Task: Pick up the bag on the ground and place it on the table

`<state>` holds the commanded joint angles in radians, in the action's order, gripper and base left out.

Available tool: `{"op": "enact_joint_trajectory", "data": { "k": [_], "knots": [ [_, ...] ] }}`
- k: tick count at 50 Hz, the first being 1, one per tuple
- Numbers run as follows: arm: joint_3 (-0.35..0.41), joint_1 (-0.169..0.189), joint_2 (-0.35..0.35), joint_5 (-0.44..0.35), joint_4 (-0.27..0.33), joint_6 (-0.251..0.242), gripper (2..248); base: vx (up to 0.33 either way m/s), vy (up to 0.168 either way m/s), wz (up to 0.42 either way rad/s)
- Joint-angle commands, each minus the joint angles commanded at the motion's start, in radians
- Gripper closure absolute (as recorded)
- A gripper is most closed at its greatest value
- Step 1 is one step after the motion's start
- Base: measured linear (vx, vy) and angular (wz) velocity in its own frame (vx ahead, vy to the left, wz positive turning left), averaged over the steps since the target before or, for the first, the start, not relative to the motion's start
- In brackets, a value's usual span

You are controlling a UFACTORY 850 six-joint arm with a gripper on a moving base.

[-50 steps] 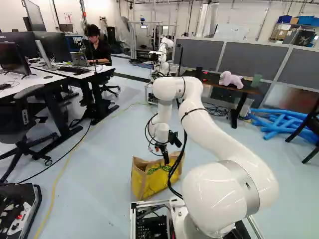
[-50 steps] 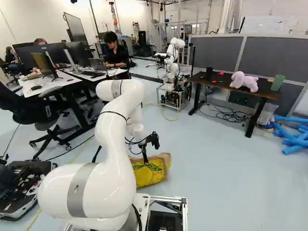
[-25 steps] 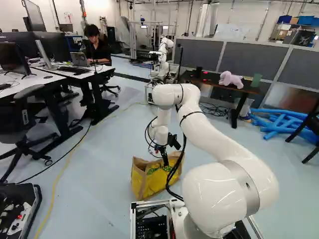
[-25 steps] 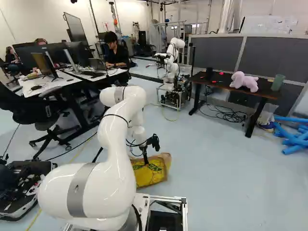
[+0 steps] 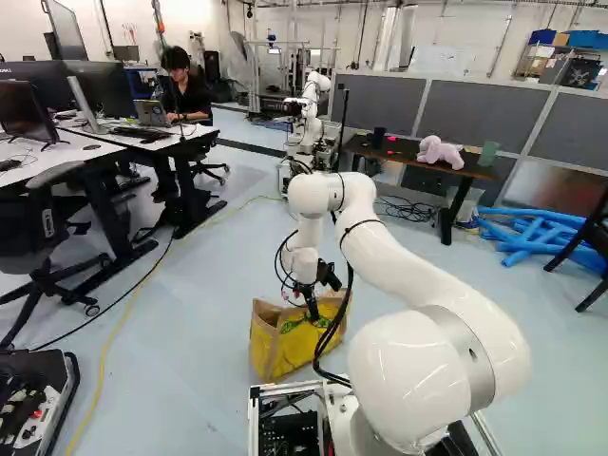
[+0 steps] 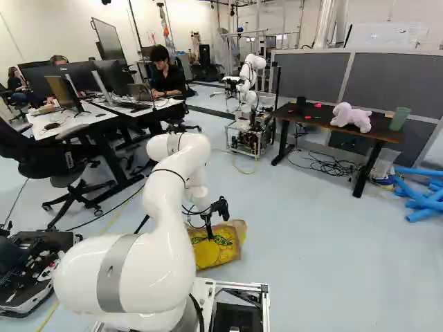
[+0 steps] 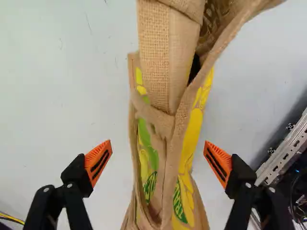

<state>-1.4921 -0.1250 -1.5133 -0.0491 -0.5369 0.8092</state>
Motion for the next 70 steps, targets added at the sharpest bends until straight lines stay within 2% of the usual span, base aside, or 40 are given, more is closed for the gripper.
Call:
{"op": "enact_joint_trajectory", "data": {
  "k": [19,20,25,26,30,31,35,36,40,41,46,47,51,52,70],
  "knots": [
    [-0.065,-0.002,-0.067,0.0,0.0,0.0,3,0.0,0.0,0.0],
    [-0.066,-0.002,-0.068,0.0,0.0,0.0,18,0.0,0.0,0.0],
    [-0.07,-0.002,-0.071,0.0,0.0,0.0,18,0.0,0.0,0.0],
    [-0.07,-0.003,-0.072,0.0,0.0,0.0,56,0.0,0.0,0.0],
    [-0.071,-0.003,-0.072,0.0,0.0,0.0,56,0.0,0.0,0.0],
    [-0.071,-0.003,-0.073,0.0,0.0,0.0,93,0.0,0.0,0.0],
    [-0.071,-0.003,-0.073,0.0,0.0,0.0,93,0.0,0.0,0.0],
    [-0.071,-0.003,-0.073,0.0,0.0,0.0,131,0.0,0.0,0.0],
    [-0.071,-0.003,-0.073,0.0,0.0,0.0,131,0.0,0.0,0.0],
    [-0.071,-0.003,-0.073,0.0,0.0,0.0,169,0.0,0.0,0.0],
    [-0.071,-0.003,-0.073,0.0,0.0,0.0,169,0.0,0.0,0.0],
    [-0.071,-0.003,-0.073,0.0,0.0,0.0,206,0.0,0.0,0.0],
    [-0.071,-0.003,-0.073,0.0,0.0,0.0,206,0.0,0.0,0.0],
    [-0.071,-0.003,-0.073,0.0,0.0,0.0,228,0.0,0.0,0.0],
    [-0.036,-0.002,-0.037,0.0,0.0,0.0,228,0.0,0.0,0.0]
  ]
}}
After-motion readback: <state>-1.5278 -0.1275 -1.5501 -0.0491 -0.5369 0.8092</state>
